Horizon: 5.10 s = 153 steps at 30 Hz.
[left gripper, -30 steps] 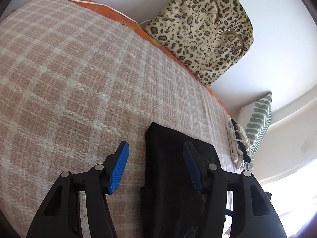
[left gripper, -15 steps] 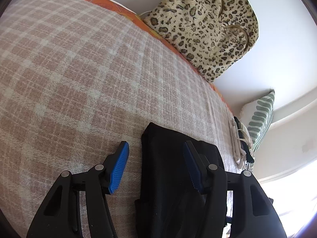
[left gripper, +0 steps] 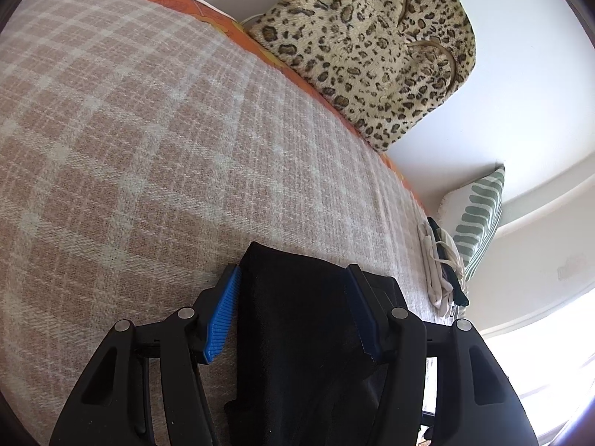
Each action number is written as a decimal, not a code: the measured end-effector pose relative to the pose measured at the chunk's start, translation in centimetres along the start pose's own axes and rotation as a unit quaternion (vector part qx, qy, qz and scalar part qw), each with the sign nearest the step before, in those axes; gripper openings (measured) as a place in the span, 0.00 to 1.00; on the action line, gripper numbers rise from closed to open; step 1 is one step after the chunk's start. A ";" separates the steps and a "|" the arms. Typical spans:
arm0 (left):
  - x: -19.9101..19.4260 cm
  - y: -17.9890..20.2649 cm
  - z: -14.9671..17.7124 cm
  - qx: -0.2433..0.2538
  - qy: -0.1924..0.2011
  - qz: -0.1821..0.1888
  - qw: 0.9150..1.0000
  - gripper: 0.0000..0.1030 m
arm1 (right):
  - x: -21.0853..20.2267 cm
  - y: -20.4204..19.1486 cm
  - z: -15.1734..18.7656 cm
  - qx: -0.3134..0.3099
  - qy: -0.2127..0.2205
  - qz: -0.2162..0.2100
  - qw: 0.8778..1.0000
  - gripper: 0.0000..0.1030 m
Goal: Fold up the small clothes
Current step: 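Close the right tool on the folded black top's edge, then lift the black top with the right tool and carry it toward the white clothes pile, then lower the black top onto the white pile and open the right tool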
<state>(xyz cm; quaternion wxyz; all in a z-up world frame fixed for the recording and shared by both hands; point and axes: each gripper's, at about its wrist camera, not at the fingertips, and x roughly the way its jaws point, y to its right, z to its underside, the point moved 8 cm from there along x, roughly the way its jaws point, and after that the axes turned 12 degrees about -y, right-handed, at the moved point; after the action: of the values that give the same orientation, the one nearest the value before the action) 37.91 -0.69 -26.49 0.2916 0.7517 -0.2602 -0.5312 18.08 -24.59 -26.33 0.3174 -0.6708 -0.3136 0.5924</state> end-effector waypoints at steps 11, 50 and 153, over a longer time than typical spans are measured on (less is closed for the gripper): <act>0.8 1.0 -0.2 0.020 -0.006 -0.003 1.000 0.52 | 1.8 -1.8 -0.5 0.005 0.009 -0.016 1.000 0.65; 1.5 6.6 2.8 0.200 0.036 -0.188 0.961 0.07 | 4.9 -3.6 -3.2 -0.090 0.018 0.228 0.969 0.12; 28.9 41.4 -7.2 0.287 0.052 -0.126 0.948 0.15 | -37.8 15.8 -16.5 -0.004 0.156 0.292 0.944 0.50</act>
<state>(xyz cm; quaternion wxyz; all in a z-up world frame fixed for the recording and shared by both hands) 50.07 -48.52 -13.68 0.0071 0.8568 -0.2894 -0.4266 31.32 -65.10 -14.84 0.1732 -0.8180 -0.0529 0.5460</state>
